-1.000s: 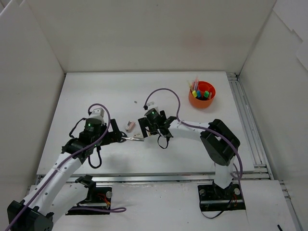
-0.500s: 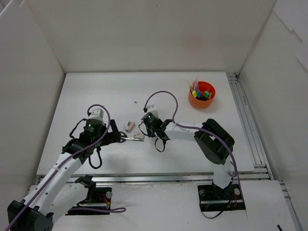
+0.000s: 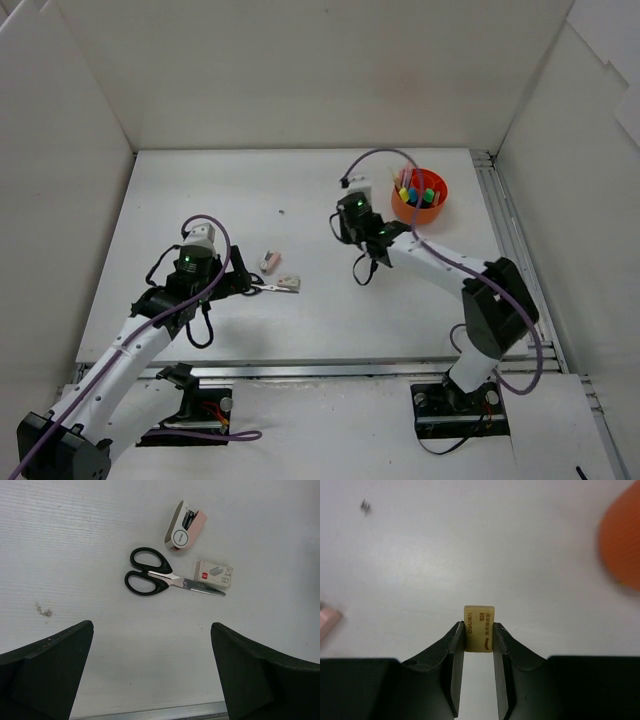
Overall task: Sort the stationery into containers
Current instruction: Pick up the stationery from the center of the board, then place the stationery in the storage box.
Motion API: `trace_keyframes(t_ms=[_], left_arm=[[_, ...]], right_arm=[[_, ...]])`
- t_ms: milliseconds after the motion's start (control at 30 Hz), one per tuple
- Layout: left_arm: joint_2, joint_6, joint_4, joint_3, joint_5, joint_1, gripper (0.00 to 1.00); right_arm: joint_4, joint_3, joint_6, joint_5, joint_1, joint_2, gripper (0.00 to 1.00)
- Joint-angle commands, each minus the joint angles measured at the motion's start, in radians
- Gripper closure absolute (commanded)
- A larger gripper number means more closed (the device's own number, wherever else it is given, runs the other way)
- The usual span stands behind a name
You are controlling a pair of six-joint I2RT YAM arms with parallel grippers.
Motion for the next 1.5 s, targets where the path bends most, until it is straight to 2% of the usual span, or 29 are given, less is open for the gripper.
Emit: trace_keyframes(t_ms=[0, 200, 333, 433, 533, 700, 867, 1000, 1033, 1100, 1167, 1200, 1300, 1467], left_arm=[[-0.01, 0.005, 0.052, 0.036, -0.034, -0.005, 0.01], [0.005, -0.009, 0.08, 0.048, -0.073, 0.005, 0.01], [0.049, 0.023, 0.078, 0.085, -0.059, 0.014, 0.0], [0.096, 0.043, 0.087, 0.113, -0.041, 0.023, 0.01], [0.14, 0.045, 0.095, 0.133, -0.03, 0.023, 0.0], [0.2, 0.056, 0.126, 0.146, 0.005, 0.032, 0.01], [0.273, 0.077, 0.14, 0.177, 0.05, 0.032, 0.01], [0.304, 0.094, 0.16, 0.194, 0.062, 0.032, 0.0], [0.313, 0.096, 0.164, 0.196, 0.065, 0.032, 0.0], [0.324, 0.099, 0.169, 0.203, 0.077, 0.032, 0.0], [0.335, 0.096, 0.172, 0.206, 0.085, 0.032, 0.0], [0.338, 0.097, 0.173, 0.205, 0.09, 0.032, 0.0], [0.343, 0.096, 0.175, 0.203, 0.091, 0.032, 0.0], [0.352, 0.132, 0.196, 0.208, 0.111, 0.032, 0.0]], right_arm=[[0.026, 0.04, -0.055, 0.117, -0.116, -0.194, 1.0], [-0.085, 0.183, -0.029, 0.039, -0.377, -0.178, 1.0], [-0.155, 0.324, -0.026, -0.004, -0.528, -0.067, 1.0], [-0.197, 0.39, -0.021, -0.049, -0.594, 0.012, 1.0], [-0.217, 0.456, -0.018, -0.075, -0.636, 0.082, 1.0], [-0.221, 0.473, -0.003, -0.112, -0.667, 0.145, 1.0], [-0.224, 0.477, 0.009, -0.136, -0.678, 0.203, 0.94], [-0.223, 0.487, 0.008, -0.159, -0.678, 0.231, 0.88], [-0.223, 0.496, 0.008, -0.156, -0.679, 0.237, 0.81], [-0.221, 0.504, 0.008, -0.156, -0.681, 0.246, 0.76], [-0.221, 0.511, 0.008, -0.15, -0.672, 0.251, 0.63], [-0.221, 0.511, 0.008, -0.15, -0.714, 0.249, 0.58], [-0.221, 0.507, 0.009, -0.149, -0.717, 0.229, 0.47], [-0.221, 0.493, -0.001, -0.15, -0.719, 0.176, 0.44]])
